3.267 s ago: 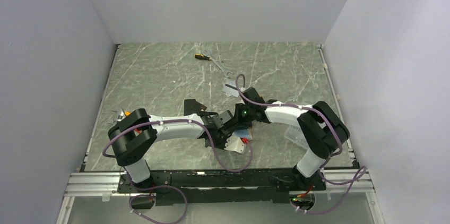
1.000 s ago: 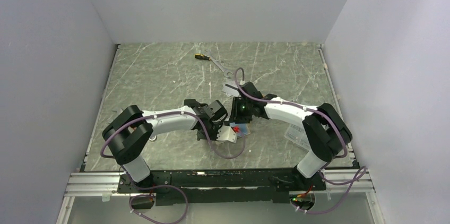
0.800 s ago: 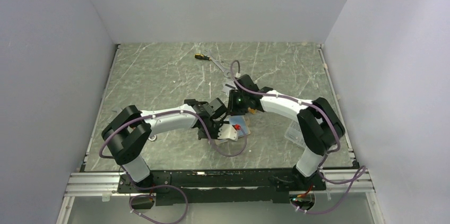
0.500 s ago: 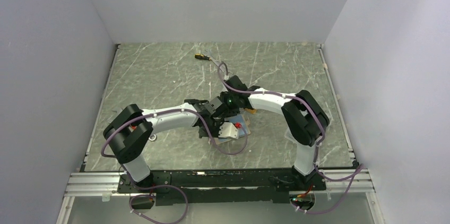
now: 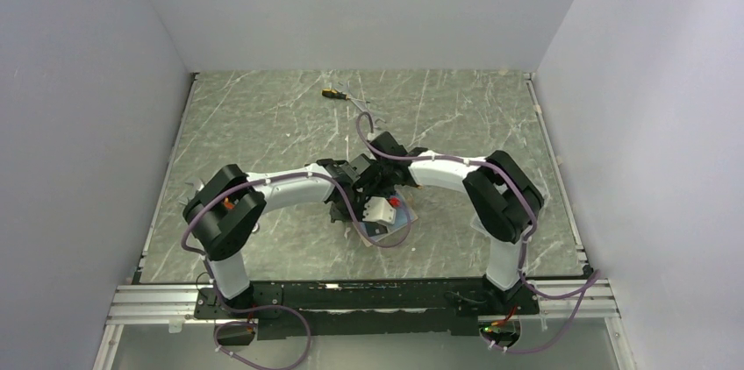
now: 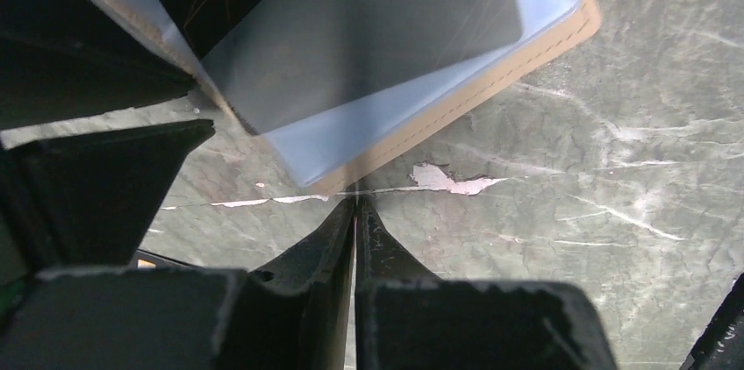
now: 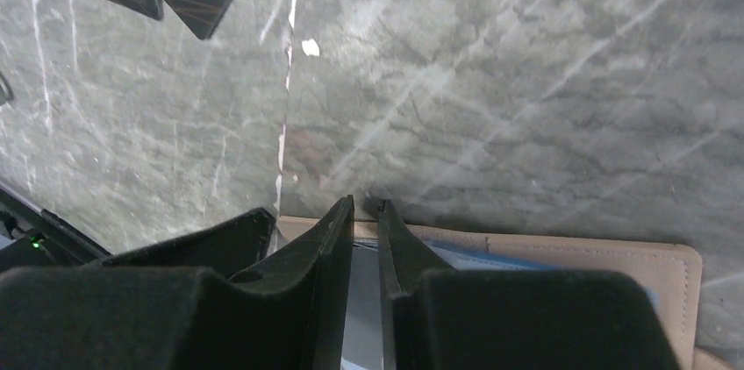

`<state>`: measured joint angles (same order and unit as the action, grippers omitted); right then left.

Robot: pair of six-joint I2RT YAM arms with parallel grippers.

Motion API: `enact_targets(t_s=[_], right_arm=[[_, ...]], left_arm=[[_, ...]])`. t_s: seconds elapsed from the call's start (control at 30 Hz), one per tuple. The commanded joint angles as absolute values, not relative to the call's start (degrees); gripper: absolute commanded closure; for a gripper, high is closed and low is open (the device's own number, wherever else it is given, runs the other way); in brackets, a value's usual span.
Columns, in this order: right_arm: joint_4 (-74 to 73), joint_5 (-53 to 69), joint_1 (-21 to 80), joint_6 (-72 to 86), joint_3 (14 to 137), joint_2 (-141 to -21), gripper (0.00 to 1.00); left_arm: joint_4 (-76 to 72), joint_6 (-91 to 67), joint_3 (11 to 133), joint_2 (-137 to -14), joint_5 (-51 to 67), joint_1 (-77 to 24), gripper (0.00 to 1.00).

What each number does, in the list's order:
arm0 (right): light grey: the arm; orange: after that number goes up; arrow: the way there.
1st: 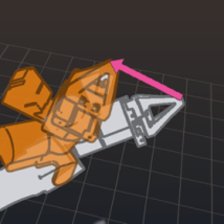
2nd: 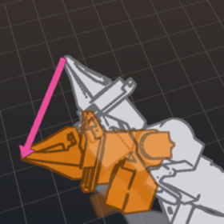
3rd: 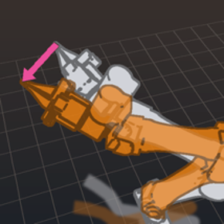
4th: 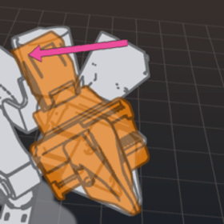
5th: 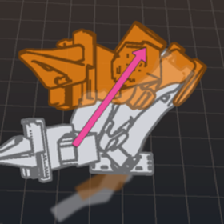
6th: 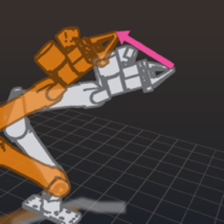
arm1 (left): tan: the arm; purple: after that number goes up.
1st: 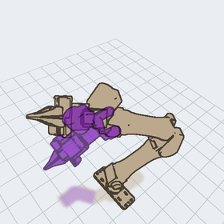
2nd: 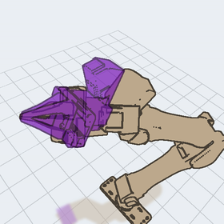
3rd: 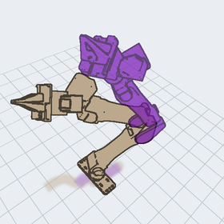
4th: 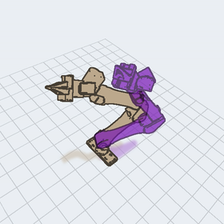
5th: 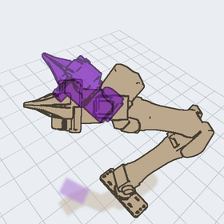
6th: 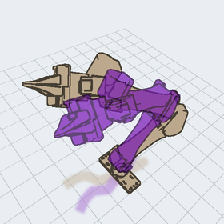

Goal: Put the credit cards into the card holder
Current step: Insert the credit card into the card holder.

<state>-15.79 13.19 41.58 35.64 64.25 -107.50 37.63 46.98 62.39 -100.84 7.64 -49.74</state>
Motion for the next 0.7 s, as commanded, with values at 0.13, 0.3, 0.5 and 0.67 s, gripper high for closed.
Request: enact_targets(t_s=[0.13, 0.3, 0.5, 0.67], right_arm=[[-18.0, 12.0, 41.9, 36.1, 61.5, -101.3, 0.74], [-19.1, 11.8, 39.2, 35.8, 63.1, -99.3, 0.6], [-17.5, 14.8, 34.4, 37.5, 59.6, -93.9, 0.58], [-8.8, 25.5, 29.3, 40.5, 48.2, -91.3, 0.61]], left_arm=[[34.2, 48.1, 64.1, -104.0, 6.9, -49.4, 0.9], [36.3, 45.8, 64.9, -100.3, 9.8, -48.8, 0.9], [37.5, 41.9, 66.6, -97.0, 15.6, -49.5, 0.91], [35.0, 43.3, 65.6, -98.9, 13.5, -51.8, 0.91]])
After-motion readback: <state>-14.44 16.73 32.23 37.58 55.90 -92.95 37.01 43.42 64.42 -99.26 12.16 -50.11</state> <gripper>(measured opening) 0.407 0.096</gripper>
